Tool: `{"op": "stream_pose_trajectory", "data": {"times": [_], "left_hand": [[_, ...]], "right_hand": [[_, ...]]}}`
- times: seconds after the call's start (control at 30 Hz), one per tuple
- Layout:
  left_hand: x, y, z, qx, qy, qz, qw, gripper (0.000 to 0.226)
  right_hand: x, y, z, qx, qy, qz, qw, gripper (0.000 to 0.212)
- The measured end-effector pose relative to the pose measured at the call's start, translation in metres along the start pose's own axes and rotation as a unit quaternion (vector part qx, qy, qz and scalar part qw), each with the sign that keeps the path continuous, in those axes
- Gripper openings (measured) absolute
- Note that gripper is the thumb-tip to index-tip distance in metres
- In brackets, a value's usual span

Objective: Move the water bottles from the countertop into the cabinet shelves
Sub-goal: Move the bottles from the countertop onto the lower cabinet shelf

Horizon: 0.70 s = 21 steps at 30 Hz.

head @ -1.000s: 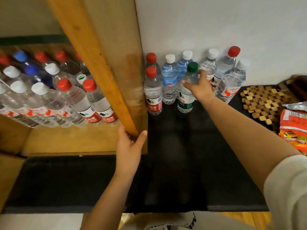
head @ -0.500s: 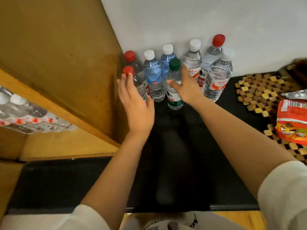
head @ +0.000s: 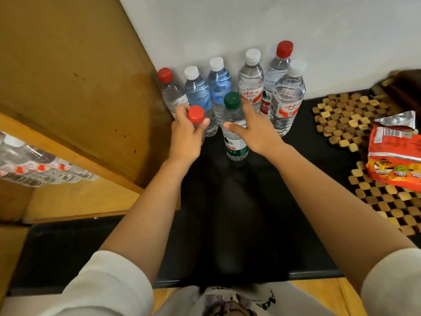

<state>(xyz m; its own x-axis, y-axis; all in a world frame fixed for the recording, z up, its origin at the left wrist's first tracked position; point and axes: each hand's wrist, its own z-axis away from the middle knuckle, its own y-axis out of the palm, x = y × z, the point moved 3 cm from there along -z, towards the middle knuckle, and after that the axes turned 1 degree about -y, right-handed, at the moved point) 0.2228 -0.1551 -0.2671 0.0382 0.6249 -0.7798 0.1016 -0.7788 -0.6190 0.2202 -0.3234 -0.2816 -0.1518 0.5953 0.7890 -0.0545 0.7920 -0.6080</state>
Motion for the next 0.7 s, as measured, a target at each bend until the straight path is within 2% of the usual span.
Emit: {"op": "stream_pose_trajectory", "data": {"times": [0.13,0.27,0.43,0.57,0.7], "left_hand": [[-0.003,0.002,0.028,0.051,0.066,-0.124,0.989,0.045],[-0.007,-0.005,0.072,0.071,0.105,-0.143,0.982,0.043],[0.008,-0.040,0.117,0.111,0.104,-0.091,0.984,0.040],[0.030,-0.075,0.136,0.202,0.024,0.031,0.979,0.033],[0.049,-0.105,0.166,0.267,0.034,0.062,0.961,0.035]], "right_hand": [[0.005,0.001,0.025,0.024,0.011,-0.002,1.000,0.062],[0.014,0.006,0.059,0.041,0.013,0.002,0.999,0.060],[0.028,0.023,0.109,0.052,0.028,-0.018,0.998,0.059],[0.050,0.042,0.145,0.056,0.046,-0.043,0.996,0.062],[0.078,0.066,0.162,0.062,0.072,-0.062,0.994,0.064]]}}
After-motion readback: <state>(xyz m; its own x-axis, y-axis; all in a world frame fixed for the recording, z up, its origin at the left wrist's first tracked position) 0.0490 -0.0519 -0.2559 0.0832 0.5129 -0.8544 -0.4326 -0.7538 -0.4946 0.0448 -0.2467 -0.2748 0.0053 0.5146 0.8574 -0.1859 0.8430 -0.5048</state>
